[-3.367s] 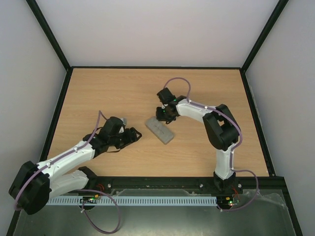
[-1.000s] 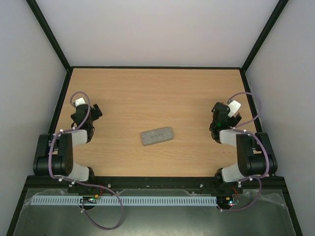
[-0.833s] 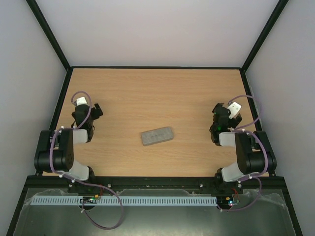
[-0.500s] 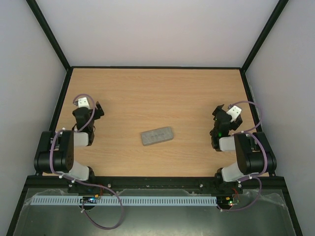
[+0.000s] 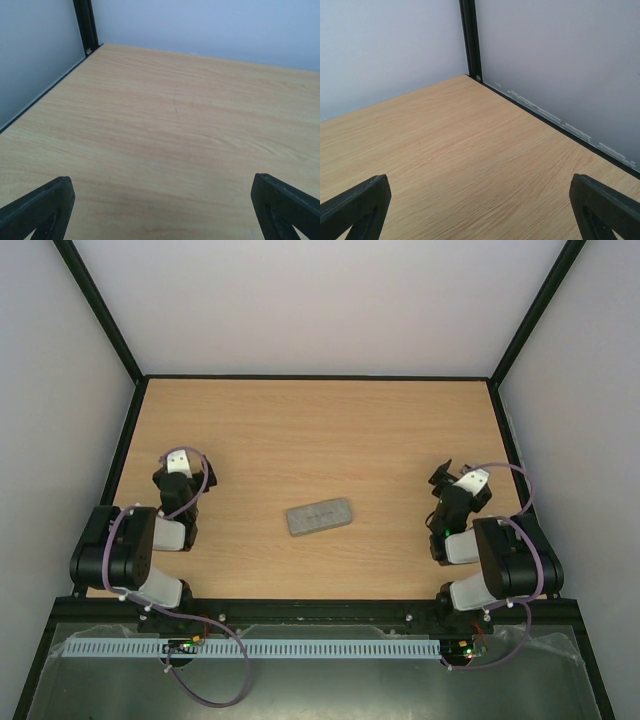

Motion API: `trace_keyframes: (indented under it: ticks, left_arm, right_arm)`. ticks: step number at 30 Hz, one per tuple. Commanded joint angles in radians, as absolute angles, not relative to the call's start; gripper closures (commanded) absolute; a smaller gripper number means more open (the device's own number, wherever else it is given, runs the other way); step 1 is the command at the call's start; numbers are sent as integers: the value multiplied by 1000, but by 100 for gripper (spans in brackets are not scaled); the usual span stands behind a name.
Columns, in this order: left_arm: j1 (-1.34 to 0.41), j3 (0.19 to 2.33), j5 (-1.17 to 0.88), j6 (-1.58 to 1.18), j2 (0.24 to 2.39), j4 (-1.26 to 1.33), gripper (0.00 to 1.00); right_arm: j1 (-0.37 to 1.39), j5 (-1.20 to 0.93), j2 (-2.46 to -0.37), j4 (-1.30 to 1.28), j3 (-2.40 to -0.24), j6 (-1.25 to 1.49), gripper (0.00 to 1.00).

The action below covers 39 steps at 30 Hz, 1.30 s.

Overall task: Organize the sunglasses
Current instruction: Reset both arms

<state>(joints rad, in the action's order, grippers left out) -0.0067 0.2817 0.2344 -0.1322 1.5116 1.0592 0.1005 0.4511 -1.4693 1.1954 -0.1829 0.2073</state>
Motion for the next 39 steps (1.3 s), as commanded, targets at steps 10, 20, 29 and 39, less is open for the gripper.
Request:
trace_keyframes:
  ticks: [10, 20, 29, 39]
  left_arm:
    - [-15, 232, 197, -86, 1531, 1265, 1]
    - [-15, 229, 196, -81, 1532, 1278, 0]
    - [-15, 228, 196, -81, 1533, 1278, 0]
    - [-15, 228, 196, -81, 1532, 1278, 0]
  right_arm:
    - [118, 439, -1540, 1352, -198, 158, 1]
    - [106, 420, -1536, 1349, -192, 166, 1]
    - [106, 420, -1536, 1351, -191, 165, 2]
    - [105, 420, -1538, 1347, -195, 164, 2]
